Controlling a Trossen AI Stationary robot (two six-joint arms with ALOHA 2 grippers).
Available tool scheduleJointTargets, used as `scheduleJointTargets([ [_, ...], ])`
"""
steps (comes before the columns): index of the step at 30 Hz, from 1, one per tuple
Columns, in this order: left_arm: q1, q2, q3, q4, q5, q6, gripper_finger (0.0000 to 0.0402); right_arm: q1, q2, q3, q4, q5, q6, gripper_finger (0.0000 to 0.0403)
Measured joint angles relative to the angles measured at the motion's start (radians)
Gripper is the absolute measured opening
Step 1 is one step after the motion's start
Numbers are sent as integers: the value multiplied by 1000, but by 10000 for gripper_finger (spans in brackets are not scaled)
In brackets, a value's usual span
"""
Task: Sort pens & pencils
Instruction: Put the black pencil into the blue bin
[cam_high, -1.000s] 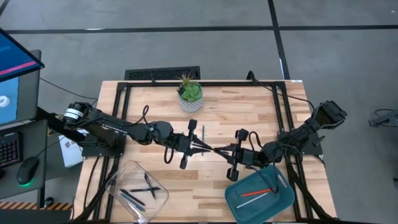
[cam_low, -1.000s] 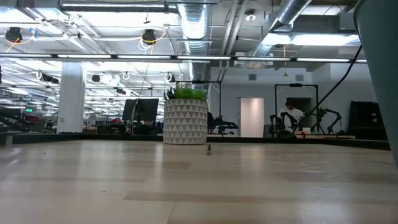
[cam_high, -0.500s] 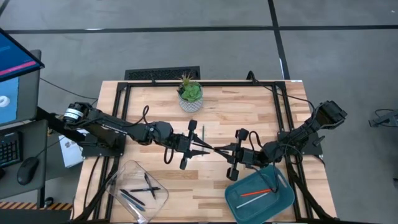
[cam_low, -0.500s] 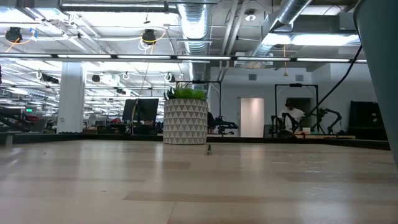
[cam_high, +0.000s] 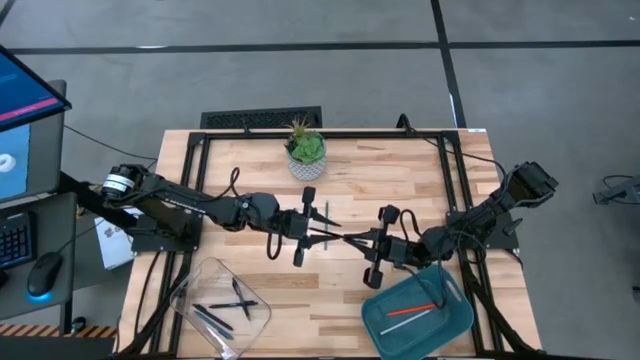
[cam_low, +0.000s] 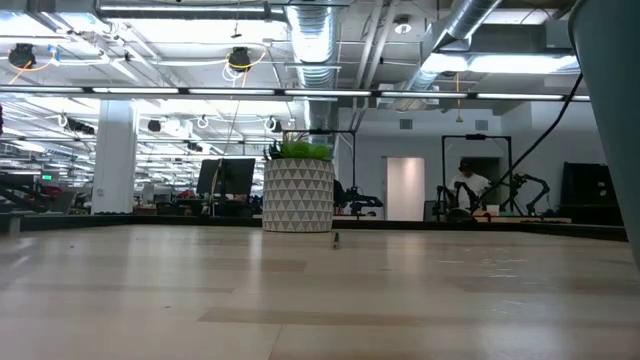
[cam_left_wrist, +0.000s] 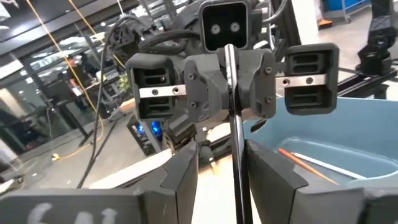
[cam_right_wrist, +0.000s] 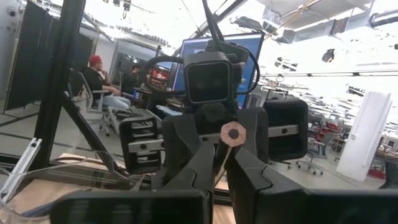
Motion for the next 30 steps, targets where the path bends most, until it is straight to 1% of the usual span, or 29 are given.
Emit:
scheduleJointTargets([
  [11,6,0,0,-81,-7,-25,122,1,0,0,-8,-5,0,47],
  [21,6,0,0,-121,-7,-35,122,1,0,0,-8,-3,-1,47],
  [23,6,0,0,-126,-7,-37,122,1,0,0,-8,3,-1,47],
  [30,6,-5,0,-157,-7,-39,122,36,0,0,-9,78,-51,47],
])
